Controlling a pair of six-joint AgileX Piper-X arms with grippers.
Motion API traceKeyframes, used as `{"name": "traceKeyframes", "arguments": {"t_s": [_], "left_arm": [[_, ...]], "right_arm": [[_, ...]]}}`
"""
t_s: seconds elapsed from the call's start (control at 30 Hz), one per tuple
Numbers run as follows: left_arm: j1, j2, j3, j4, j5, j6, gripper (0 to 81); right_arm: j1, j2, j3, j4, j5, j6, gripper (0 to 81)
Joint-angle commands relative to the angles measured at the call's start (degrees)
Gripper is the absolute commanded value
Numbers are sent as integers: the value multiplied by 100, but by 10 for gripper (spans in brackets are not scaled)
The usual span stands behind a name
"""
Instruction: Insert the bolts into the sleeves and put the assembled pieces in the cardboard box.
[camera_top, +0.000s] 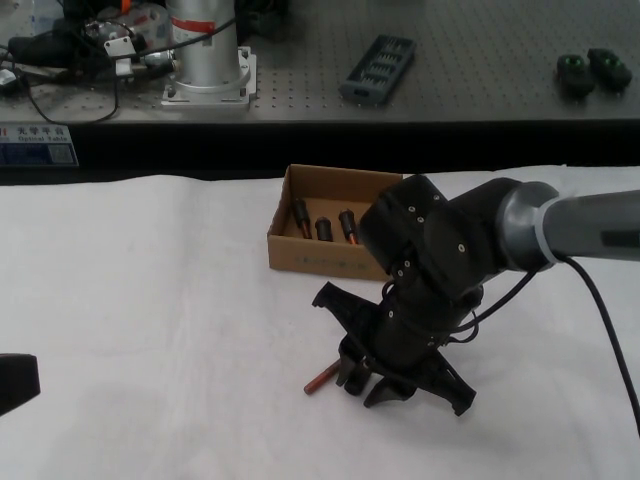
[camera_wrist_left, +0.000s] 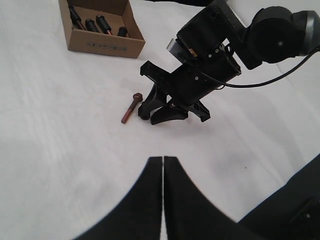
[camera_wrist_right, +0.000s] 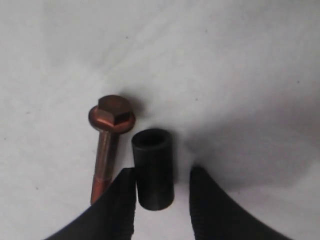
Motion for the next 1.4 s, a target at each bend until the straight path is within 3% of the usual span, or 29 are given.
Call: {"name": "traceKeyframes", "arguments": {"t_s": [0.0, 0.1, 0.27, 0.53, 0.67, 1.13, 1.23, 1.37], "left_arm": [[16, -29, -61, -77, 17, 68, 6], [16, -29, -61, -77, 17, 68, 6], [16, -29, -61, -77, 17, 68, 6], [16, -29, -61, -77, 17, 68, 6], [16, -29, -61, -77, 17, 264, 6], [16, 512, -33, -77, 184, 1505, 5], [16, 862, -33, -94, 184, 1564, 93], [-4, 1451, -33, -396, 174, 1565, 343]], "right_arm": [[-92, 39, 19, 69, 149, -47, 285], [-89, 39, 19, 69, 149, -47, 280], [-89, 53, 19, -90, 161, -47, 199], [-89, 52, 19, -128, 117, -90, 177], [-89, -79, 19, -150, 105, -733, 8], [87, -2040, 555, 880, 344, -3324, 19], [104, -2803, 1018, 850, 381, -3543, 19], [117, -3829, 1564, 839, 381, -3790, 19]]}}
